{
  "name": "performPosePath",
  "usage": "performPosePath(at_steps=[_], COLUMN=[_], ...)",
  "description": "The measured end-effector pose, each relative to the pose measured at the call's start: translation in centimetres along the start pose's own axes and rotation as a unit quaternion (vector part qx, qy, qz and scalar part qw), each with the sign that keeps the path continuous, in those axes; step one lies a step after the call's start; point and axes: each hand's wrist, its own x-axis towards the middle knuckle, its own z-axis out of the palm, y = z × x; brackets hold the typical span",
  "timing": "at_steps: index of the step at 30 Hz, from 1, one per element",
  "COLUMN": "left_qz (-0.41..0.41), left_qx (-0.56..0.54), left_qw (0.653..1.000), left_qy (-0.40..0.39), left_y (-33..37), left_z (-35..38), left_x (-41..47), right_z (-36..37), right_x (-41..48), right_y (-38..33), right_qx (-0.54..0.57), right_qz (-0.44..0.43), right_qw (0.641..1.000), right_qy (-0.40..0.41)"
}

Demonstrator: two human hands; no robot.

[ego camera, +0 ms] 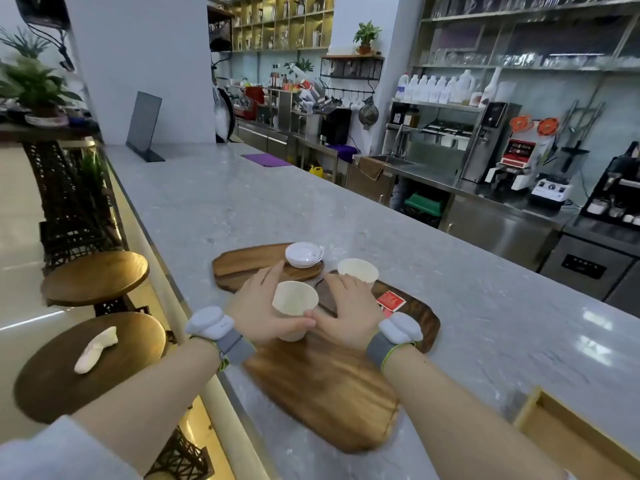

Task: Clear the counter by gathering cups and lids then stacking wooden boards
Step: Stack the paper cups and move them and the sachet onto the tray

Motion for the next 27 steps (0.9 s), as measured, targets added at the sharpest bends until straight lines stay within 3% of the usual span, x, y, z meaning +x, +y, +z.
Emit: performPosePath(at_steps=[12, 27], left_qz=[-0.051, -0.056], left_qx=[-0.087, -0.165], left_qw=[0.995, 0.982], left_qy=[0.001, 0.074], left_y=[-2.1, -1.8], left_z=[2.7, 4.6], left_x=[1.1, 1.9], right_z=[3.3, 3.2], right_x=[1.2, 0.6], right_y=[0.7, 1.4], right_qx=[0.112, 0.158], right_qz=[0.05, 0.023], right_qw=[0.991, 0.987], right_qy=[-0.051, -0.027])
